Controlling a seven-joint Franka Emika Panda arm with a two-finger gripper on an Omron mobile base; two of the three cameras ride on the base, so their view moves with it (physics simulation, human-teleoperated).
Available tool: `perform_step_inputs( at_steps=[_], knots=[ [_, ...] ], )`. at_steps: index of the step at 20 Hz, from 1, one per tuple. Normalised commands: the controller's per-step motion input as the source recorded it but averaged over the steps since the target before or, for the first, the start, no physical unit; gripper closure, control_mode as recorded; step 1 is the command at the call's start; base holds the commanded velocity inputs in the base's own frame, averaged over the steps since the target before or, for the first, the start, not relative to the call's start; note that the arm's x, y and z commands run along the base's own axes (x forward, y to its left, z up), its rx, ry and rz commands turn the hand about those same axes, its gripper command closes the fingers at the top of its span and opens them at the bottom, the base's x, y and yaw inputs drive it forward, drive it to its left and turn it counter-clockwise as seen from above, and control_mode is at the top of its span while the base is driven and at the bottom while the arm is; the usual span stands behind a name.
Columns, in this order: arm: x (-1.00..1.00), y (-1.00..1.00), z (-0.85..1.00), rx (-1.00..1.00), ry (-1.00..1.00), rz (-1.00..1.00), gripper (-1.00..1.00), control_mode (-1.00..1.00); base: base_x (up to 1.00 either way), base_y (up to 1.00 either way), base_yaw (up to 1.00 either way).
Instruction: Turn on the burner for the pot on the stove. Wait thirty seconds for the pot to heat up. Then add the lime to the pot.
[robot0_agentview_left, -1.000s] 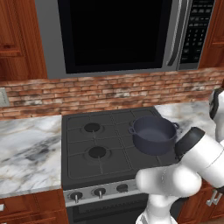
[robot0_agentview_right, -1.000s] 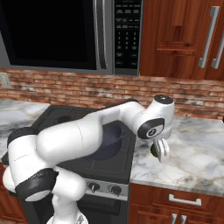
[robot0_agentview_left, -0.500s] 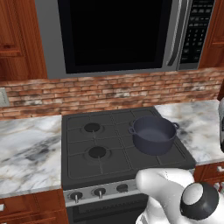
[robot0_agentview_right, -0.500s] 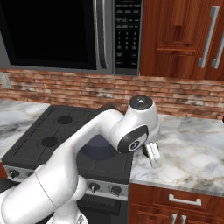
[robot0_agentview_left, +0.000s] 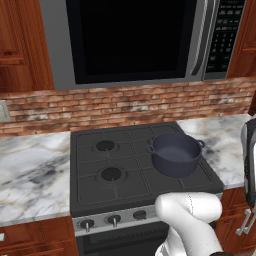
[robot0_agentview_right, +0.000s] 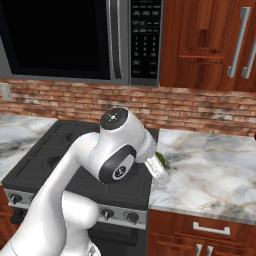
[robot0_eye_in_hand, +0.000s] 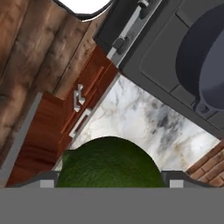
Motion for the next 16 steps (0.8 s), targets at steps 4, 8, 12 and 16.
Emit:
perform_step_inputs(
  at_steps=[4,8,12,16],
  knots=[
    [0.01,0.1,0.5,-0.02,0.07,0.09,1.0,-1.0,0.0,0.0,0.0],
    [0.05,0.34,0.28,0.08,0.07,0.07,1.0,-1.0,0.0,0.0,0.0],
    [-0.05,0.59,0.26,0.03,0.08,0.1,1.0,-1.0,0.0,0.0,0.0],
    [-0.1,0.63,0.03,0.0,0.02,0.14,1.0,-1.0,0.0,0.0,0.0]
  ],
)
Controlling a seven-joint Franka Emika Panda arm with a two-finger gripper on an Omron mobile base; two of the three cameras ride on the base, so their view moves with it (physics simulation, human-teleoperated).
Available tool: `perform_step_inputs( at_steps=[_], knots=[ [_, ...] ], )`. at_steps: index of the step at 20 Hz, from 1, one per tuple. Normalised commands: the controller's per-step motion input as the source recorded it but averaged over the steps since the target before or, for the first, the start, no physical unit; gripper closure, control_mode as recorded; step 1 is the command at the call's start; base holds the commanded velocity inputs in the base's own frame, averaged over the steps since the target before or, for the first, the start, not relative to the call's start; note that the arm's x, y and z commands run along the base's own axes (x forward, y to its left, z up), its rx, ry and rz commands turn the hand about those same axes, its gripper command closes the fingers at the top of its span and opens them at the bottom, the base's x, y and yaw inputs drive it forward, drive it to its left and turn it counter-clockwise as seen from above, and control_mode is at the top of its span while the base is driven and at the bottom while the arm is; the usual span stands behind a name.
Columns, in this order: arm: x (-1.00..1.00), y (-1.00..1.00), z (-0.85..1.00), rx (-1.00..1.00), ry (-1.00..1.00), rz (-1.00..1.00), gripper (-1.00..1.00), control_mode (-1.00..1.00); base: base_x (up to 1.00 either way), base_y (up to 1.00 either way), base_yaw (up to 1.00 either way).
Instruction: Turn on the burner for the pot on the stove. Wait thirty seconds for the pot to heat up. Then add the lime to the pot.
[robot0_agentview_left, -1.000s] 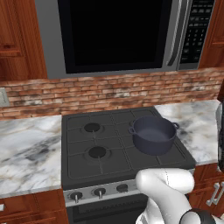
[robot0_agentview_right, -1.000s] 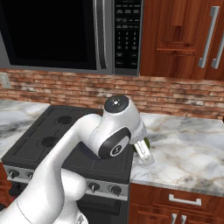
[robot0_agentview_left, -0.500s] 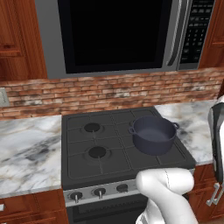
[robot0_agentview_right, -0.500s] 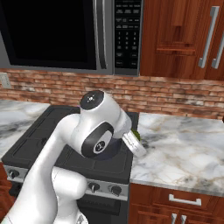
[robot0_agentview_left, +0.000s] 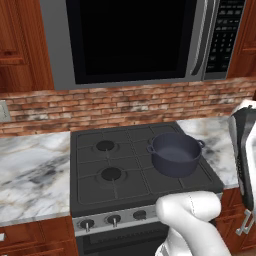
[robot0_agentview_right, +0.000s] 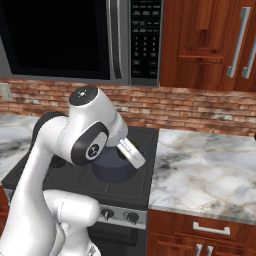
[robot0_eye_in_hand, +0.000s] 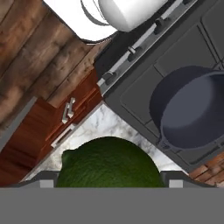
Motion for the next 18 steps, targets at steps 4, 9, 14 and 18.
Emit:
perform_step_inputs(
  at_steps=[4,9,14,18],
  knots=[
    [-0.1,0.61,0.0,0.0,0.0,0.15,1.0,-1.0,0.0,0.0,0.0],
    [0.25,0.74,0.0,0.0,0.02,0.27,1.0,-1.0,0.0,0.0,0.0],
    [0.47,0.58,0.0,0.0,0.06,0.19,1.0,-1.0,0.0,0.0,0.0],
    [0.49,0.38,-0.09,0.0,0.06,0.1,1.0,-1.0,0.0,0.0,0.0]
  ],
)
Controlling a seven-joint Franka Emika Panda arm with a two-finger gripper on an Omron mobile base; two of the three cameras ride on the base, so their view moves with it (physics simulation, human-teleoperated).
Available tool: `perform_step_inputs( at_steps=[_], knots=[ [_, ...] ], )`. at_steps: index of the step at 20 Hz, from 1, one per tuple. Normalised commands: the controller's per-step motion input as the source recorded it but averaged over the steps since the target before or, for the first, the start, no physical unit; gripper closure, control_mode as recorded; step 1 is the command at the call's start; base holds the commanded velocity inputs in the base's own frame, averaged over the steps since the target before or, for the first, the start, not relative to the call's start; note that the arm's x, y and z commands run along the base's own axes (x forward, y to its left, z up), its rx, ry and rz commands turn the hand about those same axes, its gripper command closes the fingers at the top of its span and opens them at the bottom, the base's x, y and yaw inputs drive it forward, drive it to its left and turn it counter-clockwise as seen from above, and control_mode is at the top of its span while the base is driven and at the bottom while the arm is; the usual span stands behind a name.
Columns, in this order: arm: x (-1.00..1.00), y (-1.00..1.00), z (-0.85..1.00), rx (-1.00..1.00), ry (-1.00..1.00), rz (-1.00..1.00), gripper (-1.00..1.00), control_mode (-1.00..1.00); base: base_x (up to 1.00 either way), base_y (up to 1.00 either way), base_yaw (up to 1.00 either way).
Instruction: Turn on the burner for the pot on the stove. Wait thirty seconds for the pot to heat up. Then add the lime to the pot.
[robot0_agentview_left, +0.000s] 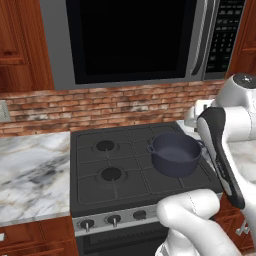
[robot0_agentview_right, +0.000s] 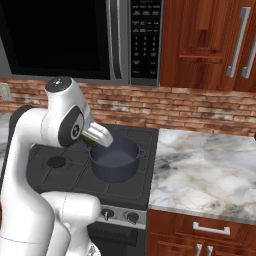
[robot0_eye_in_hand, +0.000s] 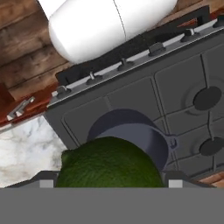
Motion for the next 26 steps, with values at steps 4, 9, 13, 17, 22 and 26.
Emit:
perform_step_inputs(
  at_steps=[4,9,13,17,22,26],
  knots=[
    [0.36,0.03,-0.23,0.0,0.03,0.02,1.0,-1.0,0.0,0.0,0.0],
    [0.29,0.0,-0.37,0.0,0.03,0.0,1.0,-1.0,0.0,0.0,0.0],
    [0.41,0.0,-0.49,0.0,0.08,0.0,1.0,-1.0,0.0,0.0,0.0],
    [0.38,0.0,-0.44,0.0,0.07,0.0,1.0,-1.0,0.0,0.0,0.0],
    [0.36,0.0,-0.36,0.0,0.06,0.0,1.0,-1.0,0.0,0.0,0.0],
    [0.4,0.0,-0.43,0.0,0.09,0.0,1.0,-1.0,0.0,0.0,0.0]
  ],
)
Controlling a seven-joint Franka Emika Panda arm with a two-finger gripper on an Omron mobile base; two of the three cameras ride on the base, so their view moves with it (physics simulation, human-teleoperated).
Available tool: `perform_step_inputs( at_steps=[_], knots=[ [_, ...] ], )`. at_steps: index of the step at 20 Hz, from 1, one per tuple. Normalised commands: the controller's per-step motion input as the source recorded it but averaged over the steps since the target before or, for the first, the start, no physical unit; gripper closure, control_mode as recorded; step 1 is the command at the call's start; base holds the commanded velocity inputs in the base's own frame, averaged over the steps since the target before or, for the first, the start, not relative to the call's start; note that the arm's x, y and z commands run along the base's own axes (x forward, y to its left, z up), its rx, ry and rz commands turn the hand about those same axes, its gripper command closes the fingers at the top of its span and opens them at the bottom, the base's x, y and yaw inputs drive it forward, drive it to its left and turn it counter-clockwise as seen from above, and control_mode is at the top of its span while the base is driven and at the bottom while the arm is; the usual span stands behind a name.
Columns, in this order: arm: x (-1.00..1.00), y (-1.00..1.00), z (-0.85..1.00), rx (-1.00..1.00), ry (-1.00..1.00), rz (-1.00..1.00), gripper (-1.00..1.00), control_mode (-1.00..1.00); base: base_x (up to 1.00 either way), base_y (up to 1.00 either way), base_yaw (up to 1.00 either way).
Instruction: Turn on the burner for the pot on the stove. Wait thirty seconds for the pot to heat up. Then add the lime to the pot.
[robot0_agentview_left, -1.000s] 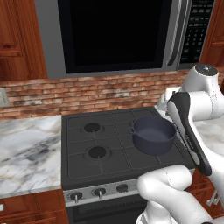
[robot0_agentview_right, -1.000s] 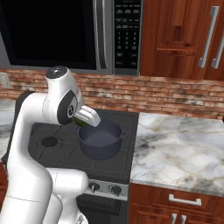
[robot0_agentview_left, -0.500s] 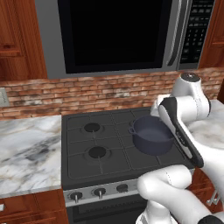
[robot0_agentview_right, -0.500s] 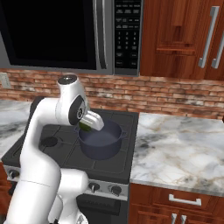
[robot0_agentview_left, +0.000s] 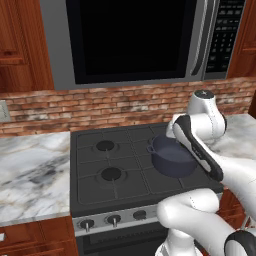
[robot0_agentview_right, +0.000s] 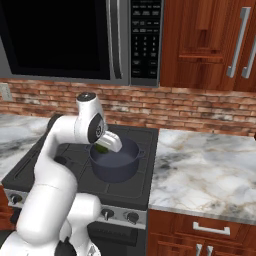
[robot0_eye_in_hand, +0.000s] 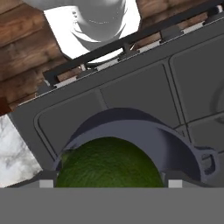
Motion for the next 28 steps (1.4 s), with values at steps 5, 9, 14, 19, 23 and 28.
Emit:
perform_step_inputs(
  at_steps=[5,9,14,19,23,28],
  knots=[
    [0.42,0.0,-0.38,0.0,0.08,0.0,1.0,-1.0,0.0,0.0,0.0],
    [0.26,0.0,-0.09,0.0,0.01,0.0,1.0,-1.0,0.0,0.0,0.0],
    [0.25,0.0,0.0,0.0,0.0,0.0,1.0,-1.0,0.0,0.0,0.0],
    [0.03,0.0,-0.03,0.01,0.01,0.0,-1.0,-1.0,0.0,0.0,0.0],
    [0.0,0.0,0.0,0.0,0.0,0.0,-1.0,-1.0,0.0,0.0,0.0],
    [0.0,0.0,0.0,0.0,0.0,0.0,-1.0,-1.0,0.0,0.0,0.0]
  ],
)
